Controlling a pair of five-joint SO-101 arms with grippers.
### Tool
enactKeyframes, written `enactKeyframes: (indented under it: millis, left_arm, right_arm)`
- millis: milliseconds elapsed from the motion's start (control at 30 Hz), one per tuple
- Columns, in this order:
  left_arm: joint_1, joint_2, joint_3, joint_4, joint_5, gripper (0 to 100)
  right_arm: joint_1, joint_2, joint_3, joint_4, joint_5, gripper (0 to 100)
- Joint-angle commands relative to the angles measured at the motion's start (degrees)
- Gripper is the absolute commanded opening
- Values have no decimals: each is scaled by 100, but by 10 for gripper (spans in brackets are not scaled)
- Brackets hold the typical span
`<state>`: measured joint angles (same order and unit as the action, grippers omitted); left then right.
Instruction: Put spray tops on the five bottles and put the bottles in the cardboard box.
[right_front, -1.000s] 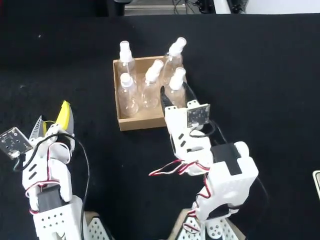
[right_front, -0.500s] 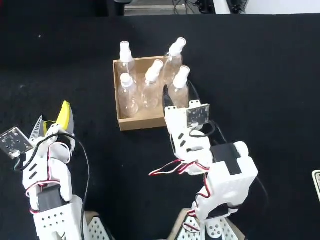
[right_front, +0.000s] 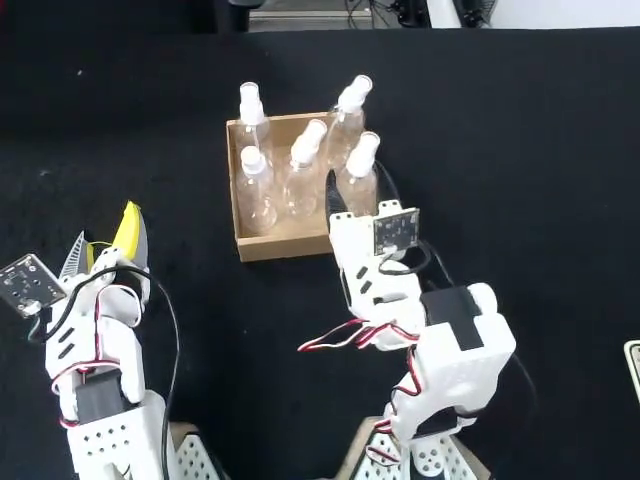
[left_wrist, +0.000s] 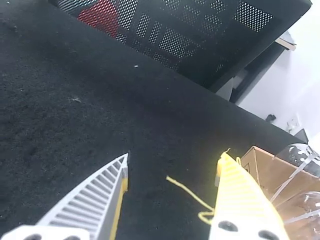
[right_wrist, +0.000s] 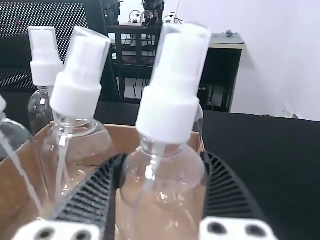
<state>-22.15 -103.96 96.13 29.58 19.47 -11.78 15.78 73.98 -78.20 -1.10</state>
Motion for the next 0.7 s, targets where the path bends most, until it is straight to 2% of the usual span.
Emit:
enactKeyframes:
  millis: [0, 267, 467, 667]
  left_arm:
    - [84, -62, 110, -9, 35, 266]
    - [84, -62, 110, -9, 35, 266]
    - [75, -62, 110, -9, 35, 266]
    - [84, -62, 110, -9, 35, 266]
  right_arm:
    - [44, -31, -198, -123, 62, 150]
    - [26, -31, -189, -123, 62, 157]
    - [26, -31, -171, -123, 62, 285]
    - [26, -40, -75, -123, 62, 289]
